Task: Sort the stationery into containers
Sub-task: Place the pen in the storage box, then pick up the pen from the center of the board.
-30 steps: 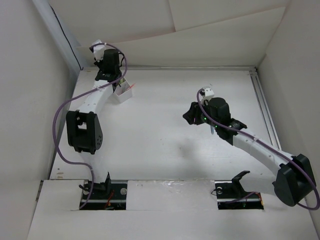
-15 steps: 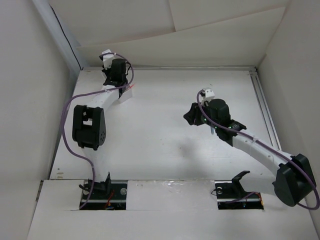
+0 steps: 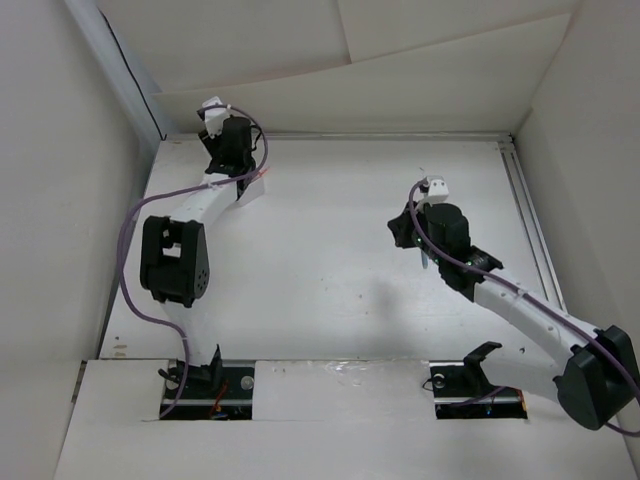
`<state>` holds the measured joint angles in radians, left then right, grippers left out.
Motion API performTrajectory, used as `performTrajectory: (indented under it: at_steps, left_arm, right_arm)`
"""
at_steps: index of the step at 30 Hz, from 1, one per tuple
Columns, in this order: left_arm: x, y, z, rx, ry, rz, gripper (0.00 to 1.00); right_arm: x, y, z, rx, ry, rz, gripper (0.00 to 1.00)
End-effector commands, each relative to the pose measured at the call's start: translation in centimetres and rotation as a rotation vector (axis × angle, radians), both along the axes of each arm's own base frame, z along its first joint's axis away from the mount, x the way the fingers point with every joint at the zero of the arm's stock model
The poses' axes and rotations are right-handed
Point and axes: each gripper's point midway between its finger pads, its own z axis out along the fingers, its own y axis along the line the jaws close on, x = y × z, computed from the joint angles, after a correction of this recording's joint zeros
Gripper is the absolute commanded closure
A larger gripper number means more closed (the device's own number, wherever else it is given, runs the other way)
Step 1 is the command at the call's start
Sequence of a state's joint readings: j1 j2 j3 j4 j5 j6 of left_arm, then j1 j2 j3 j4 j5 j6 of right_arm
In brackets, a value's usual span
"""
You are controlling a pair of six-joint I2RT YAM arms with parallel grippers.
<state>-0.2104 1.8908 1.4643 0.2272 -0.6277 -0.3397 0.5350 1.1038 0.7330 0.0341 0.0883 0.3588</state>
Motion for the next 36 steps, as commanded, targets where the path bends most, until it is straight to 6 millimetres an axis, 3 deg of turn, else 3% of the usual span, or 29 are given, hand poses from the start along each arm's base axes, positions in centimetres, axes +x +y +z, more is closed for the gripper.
performTrajectory:
  at_steps: [1,2,3,4,6,7,10,11,12,13,14,15,17,18,20,21,26,27,28,31,35,36]
  left_arm:
    - [-1.8,-2.3,10.1,-0.090,-0.234,-0.070,0.59]
    - [-2.2,-2.9,10.6,-0.110,-0.244,-0.087,0.62]
    - [-2.5,-3.8,11.2,-0.131,-0.252,-0.117,0.64]
    - [-3.2,-4.4,13.4,-0.161,-0.294,-0.142,0.67]
    - [-4.3,-7.1,14.8,-0.235,-0.339,-0.215,0.68]
    - [-4.9,-8.7,14.3,-0.268,-0.332,-0.286,0.68]
    - [-7.3,-13.9,15.2,-0.414,-0.361,-0.481,0.68]
    - [-8.2,-15.0,13.7,-0.438,-0.329,-0.519,0.68]
    - [-9.1,-17.5,12.9,-0.460,-0.316,-0.579,0.68]
    - [-10.1,-18.8,12.5,-0.468,-0.307,-0.619,0.68]
    - [-11.1,-20.1,9.8,-0.465,-0.253,-0.643,0.68]
    - [-12.7,-22.3,9.3,-0.472,-0.234,-0.696,0.68]
    - [-14.2,-24.3,7.3,-0.474,-0.200,-0.740,0.70]
    - [-15.3,-24.8,5.2,-0.483,-0.159,-0.757,0.70]
    - [-17.2,-26.6,4.0,-0.520,-0.141,-0.830,0.71]
    - [-18.2,-26.3,2.2,-0.529,-0.106,-0.835,0.71]
    - [-20.7,-25.7,1.3,-0.545,-0.094,-0.893,0.71]
    - [-21.1,-25.4,1.1,-0.534,-0.087,-0.894,0.71]
    - [-21.6,-25.0,0.7,-0.521,-0.082,-0.897,0.71]
    - [-22.6,-24.3,2.0,-0.501,-0.109,-0.919,0.71]
    - [-24.3,-23.7,2.0,-0.503,-0.119,-0.957,0.71]
    - [-24.7,-23.7,3.0,-0.511,-0.144,-0.974,0.71]
  right_arm:
    - [1.1,-2.7,0.4,-0.006,-0.035,-0.162,1.00]
    - [1.1,-3.1,-1.3,-0.034,0.016,-0.186,1.00]
    - [1.6,-3.9,-1.3,-0.052,0.023,-0.226,1.00]
    - [1.8,-4.1,-1.8,-0.071,0.040,-0.241,1.00]
    - [2.0,-5.1,-3.4,-0.117,0.110,-0.311,1.00]
    - [2.4,-6.3,-3.7,-0.140,0.120,-0.376,1.00]
    - [2.9,-8.6,-5.9,-0.159,0.202,-0.459,0.76]
    - [3.1,-9.1,-6.3,-0.159,0.216,-0.466,0.69]
    - [3.2,-9.3,-6.8,-0.153,0.233,-0.473,0.62]
    - [2.9,-9.9,-7.5,-0.160,0.255,-0.479,0.52]
    - [2.9,-10.5,-7.8,-0.155,0.272,-0.487,0.52]
    - [2.5,-11.0,-8.6,-0.156,0.293,-0.502,0.50]
    - [2.4,-11.4,-9.1,-0.140,0.311,-0.508,0.50]
    - [2.0,-11.8,-9.7,-0.144,0.334,-0.512,0.50]
    - [1.3,-12.0,-11.4,-0.168,0.399,-0.502,0.50]
    - [1.3,-11.7,-11.7,-0.168,0.414,-0.489,0.51]
    - [0.6,-11.2,-14.7,-0.193,0.514,-0.463,0.54]
    - [0.2,-11.0,-15.3,-0.192,0.540,-0.459,0.63]
    - [0.5,-10.9,-15.1,-0.192,0.541,-0.459,0.63]
    - [0.7,-10.7,-15.1,-0.189,0.574,-0.447,0.67]
    - [0.2,-11.1,-15.6,-0.215,0.618,-0.464,0.69]
    - [0.2,-11.1,-15.8,-0.220,0.627,-0.464,0.69]
